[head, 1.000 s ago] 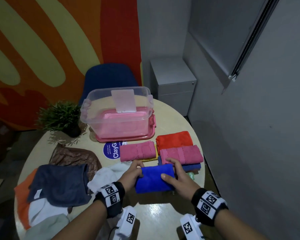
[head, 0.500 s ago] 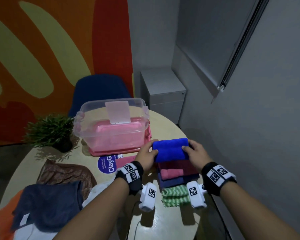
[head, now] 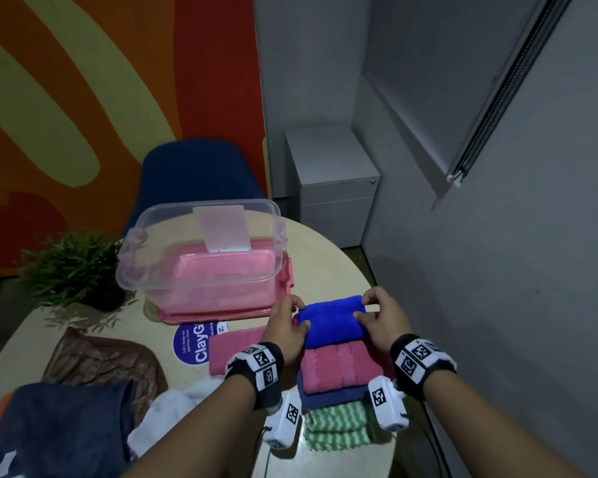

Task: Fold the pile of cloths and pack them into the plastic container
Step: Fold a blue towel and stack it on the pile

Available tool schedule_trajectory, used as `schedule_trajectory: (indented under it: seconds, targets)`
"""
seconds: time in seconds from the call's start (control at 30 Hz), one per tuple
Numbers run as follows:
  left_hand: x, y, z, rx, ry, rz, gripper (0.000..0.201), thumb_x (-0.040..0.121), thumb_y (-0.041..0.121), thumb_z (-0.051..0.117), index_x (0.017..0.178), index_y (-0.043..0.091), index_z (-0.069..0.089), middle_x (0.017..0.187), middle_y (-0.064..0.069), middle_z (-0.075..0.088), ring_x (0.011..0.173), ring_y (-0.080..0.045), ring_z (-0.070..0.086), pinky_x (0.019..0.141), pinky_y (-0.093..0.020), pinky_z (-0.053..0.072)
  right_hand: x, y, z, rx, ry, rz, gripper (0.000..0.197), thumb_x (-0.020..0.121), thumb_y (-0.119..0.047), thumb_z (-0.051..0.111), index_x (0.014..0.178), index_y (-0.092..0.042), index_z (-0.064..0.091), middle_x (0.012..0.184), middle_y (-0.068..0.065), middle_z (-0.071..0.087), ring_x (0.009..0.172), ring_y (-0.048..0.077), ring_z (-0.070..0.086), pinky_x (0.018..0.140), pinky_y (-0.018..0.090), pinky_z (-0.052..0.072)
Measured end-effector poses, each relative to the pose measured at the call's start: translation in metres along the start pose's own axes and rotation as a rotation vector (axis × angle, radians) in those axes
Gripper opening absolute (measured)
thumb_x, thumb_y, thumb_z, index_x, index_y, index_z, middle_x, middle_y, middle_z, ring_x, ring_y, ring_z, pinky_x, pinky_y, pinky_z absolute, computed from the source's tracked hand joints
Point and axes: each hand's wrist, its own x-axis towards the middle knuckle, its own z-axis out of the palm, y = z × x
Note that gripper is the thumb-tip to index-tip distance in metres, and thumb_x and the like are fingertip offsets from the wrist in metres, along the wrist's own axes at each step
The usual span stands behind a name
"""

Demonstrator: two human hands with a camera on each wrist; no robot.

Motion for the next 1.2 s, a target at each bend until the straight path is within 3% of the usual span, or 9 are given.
schedule_trajectory:
  seconds: [0.07,0.17,0.3,0.4,0.63,0.9,1.07,1.2]
  targets:
    - [0.0,0.0,0.004,0.046,0.012,0.024,0.016,0.095,0.012,0.055,0.108,0.021,0.052,0.122,-0.003,0.043,0.101,-0.015,0.047,0.086,-0.017,0.032,-0.001,0.001,0.002,-0.098,0.031,-0.089,0.024,0.084,-0.005,0.071,0.081,-0.026,0.061,0.107,0.001,0.055,0.081,0.015,0.057,0.072,0.011,0.04]
    - [0.002,-0.003,0.008,0.092,0.048,0.064,0.013,0.095,0.013,0.054,0.106,0.017,0.06,0.121,0.0,0.042,0.105,-0.015,0.048,0.097,-0.022,0.038,-0.002,0.006,0.005,-0.215,0.013,-0.228,0.015,0.087,-0.008,0.067,0.099,-0.016,0.071,0.128,0.0,0.047,0.105,0.013,0.051,0.096,0.022,0.042]
    - [0.002,-0.015,0.005,0.242,-0.011,0.14,0.031,0.094,0.022,0.058,0.125,0.015,0.061,0.139,0.001,0.049,0.126,-0.018,0.047,0.11,-0.023,0.031,-0.003,0.01,0.004,-0.44,-0.175,-0.329,0.038,0.09,-0.026,0.061,0.126,-0.015,0.064,0.142,-0.005,0.046,0.125,0.016,0.046,0.11,0.029,0.036]
    - [0.0,-0.023,0.003,0.334,-0.061,0.147,0.041,0.095,0.03,0.058,0.135,0.023,0.055,0.148,0.005,0.046,0.134,-0.02,0.042,0.115,-0.031,0.03,-0.004,0.013,0.004,-0.534,-0.221,-0.322,0.039,0.094,-0.033,0.057,0.131,-0.022,0.059,0.145,-0.008,0.049,0.126,0.019,0.048,0.108,0.036,0.04]
    - [-0.001,-0.025,0.005,0.406,-0.067,0.097,0.051,0.094,0.039,0.056,0.143,0.029,0.044,0.134,0.003,0.059,0.122,-0.023,0.052,0.1,-0.037,0.045,-0.01,0.02,0.006,-0.643,-0.233,-0.281,0.037,0.098,-0.039,0.05,0.134,-0.03,0.054,0.151,-0.014,0.04,0.126,0.018,0.047,0.1,0.037,0.044]
    - [0.002,-0.007,-0.004,0.332,-0.056,0.199,0.048,0.094,0.032,0.058,0.14,0.022,0.046,0.139,0.003,0.052,0.126,-0.019,0.048,0.109,-0.034,0.038,-0.009,0.013,-0.005,-0.428,-0.171,-0.303,0.041,0.084,-0.038,0.059,0.123,-0.025,0.059,0.136,-0.01,0.053,0.123,0.018,0.05,0.105,0.038,0.042]
    - [-0.001,0.0,-0.009,0.361,-0.055,0.199,0.052,0.095,0.036,0.057,0.143,0.022,0.043,0.145,0.002,0.047,0.131,-0.019,0.045,0.112,-0.033,0.034,-0.014,0.004,-0.01,-0.348,-0.156,-0.294,0.053,0.076,-0.049,0.06,0.126,-0.03,0.056,0.143,-0.013,0.045,0.124,0.018,0.045,0.105,0.042,0.041]
    - [-0.004,0.005,-0.014,0.368,-0.04,0.178,0.053,0.095,0.038,0.056,0.144,0.025,0.042,0.146,0.004,0.047,0.13,-0.019,0.045,0.11,-0.033,0.037,-0.017,-0.003,-0.013,-0.358,-0.175,-0.294,0.062,0.078,-0.042,0.068,0.136,-0.032,0.048,0.154,-0.014,0.034,0.133,0.017,0.037,0.111,0.044,0.037]
